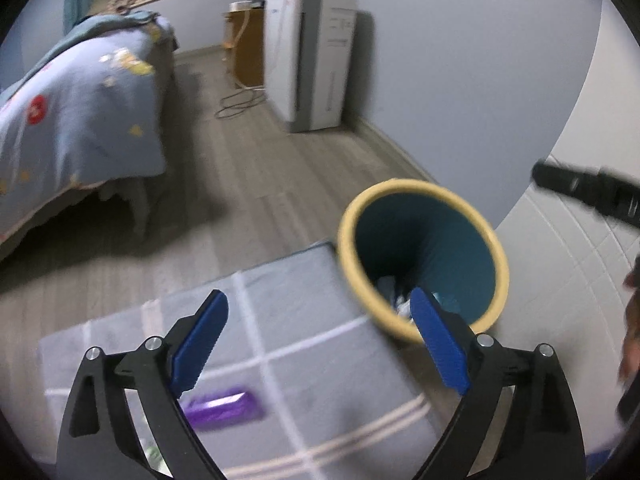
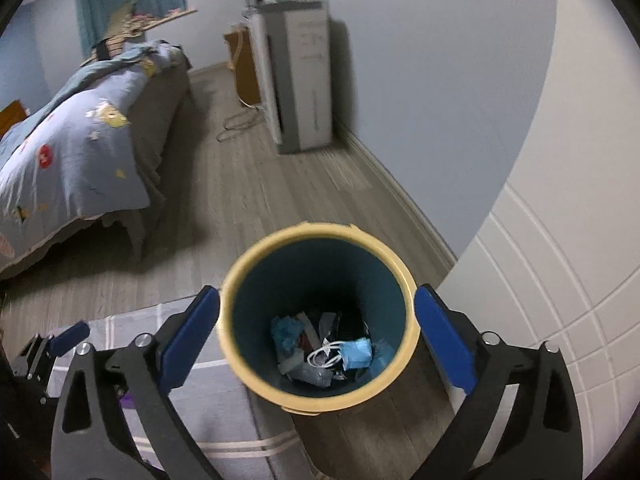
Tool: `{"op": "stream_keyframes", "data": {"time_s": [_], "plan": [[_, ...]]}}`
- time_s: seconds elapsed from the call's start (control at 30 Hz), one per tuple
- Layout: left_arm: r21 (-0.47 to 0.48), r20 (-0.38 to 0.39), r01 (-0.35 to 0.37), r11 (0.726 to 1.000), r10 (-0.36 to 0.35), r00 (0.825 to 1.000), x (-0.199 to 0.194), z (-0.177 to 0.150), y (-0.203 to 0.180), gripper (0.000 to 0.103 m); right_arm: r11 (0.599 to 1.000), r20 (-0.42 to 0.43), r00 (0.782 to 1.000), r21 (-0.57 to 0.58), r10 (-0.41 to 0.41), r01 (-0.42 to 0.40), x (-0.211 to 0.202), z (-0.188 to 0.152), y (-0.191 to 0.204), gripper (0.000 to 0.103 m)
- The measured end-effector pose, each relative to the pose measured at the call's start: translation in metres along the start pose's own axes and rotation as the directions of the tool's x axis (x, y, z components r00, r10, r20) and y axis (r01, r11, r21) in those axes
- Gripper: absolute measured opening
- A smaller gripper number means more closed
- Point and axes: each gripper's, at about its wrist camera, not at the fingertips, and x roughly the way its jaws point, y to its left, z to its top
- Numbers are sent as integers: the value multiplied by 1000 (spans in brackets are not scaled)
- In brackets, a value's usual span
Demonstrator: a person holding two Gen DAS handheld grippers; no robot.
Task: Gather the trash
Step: 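Move both tools back over the remaining trash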
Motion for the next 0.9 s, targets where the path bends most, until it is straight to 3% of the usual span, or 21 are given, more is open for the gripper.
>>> {"op": "stream_keyframes", "data": {"time_s": [0.17, 0.37, 0.53, 0.73, 0.9], "plan": [[-21, -1, -81, 996, 81, 997, -45, -30, 41, 93, 996, 21, 1000, -85, 23, -21, -27, -4, 37, 97], [-91, 3, -174, 981, 175, 985, -98, -66, 87, 94, 980, -10, 998, -193, 55, -56, -50, -21, 84, 97], [-199, -17, -224, 954, 225, 974, -132, -104, 122, 94, 968, -22, 989, -202, 148, -149, -71, -38, 119, 97], [-285, -87, -283, 916, 269, 959, -148, -144, 151, 94, 935, -68, 982, -299, 177, -189, -80, -66, 163, 97], [-284, -103, -331, 900, 314, 944, -154, -162, 159, 94, 933, -108, 974, -281, 201, -223, -81, -83, 176, 97]]}}
